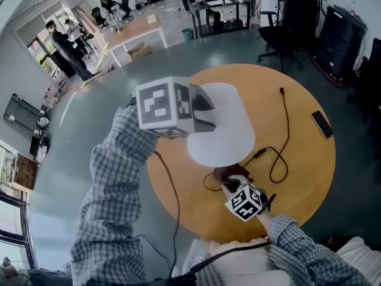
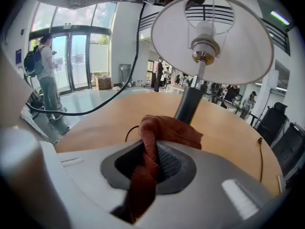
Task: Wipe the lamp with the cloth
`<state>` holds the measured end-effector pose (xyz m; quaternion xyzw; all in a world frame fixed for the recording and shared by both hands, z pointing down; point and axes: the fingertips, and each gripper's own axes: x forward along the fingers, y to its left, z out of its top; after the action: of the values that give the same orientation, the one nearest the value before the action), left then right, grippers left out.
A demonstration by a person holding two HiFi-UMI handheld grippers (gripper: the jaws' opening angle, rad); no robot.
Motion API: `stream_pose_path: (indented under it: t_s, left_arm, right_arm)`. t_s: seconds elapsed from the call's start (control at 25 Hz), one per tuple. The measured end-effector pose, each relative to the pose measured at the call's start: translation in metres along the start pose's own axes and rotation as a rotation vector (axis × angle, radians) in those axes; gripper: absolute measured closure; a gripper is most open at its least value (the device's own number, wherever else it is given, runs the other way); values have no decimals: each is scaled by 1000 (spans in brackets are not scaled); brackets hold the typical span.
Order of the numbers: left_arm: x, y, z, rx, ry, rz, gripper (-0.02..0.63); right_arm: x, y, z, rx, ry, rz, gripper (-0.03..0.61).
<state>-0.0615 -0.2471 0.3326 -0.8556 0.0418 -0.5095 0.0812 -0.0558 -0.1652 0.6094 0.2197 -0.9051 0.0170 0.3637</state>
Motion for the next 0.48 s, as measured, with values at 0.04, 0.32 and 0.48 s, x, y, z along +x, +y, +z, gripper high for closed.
stream_pose_path:
  t_s: [0.04, 0.32, 0.48]
  left_arm:
    - [1, 0, 1, 10, 0, 11, 494]
    - [1, -21, 9, 70, 15, 71, 494]
    - [4, -40, 18, 115, 19, 87, 492]
  right_arm:
    - [1, 9, -1, -23, 9, 29, 520]
    - [-10, 58, -24, -109, 87, 223, 520]
    - [-28, 74, -37, -144, 112, 288, 520]
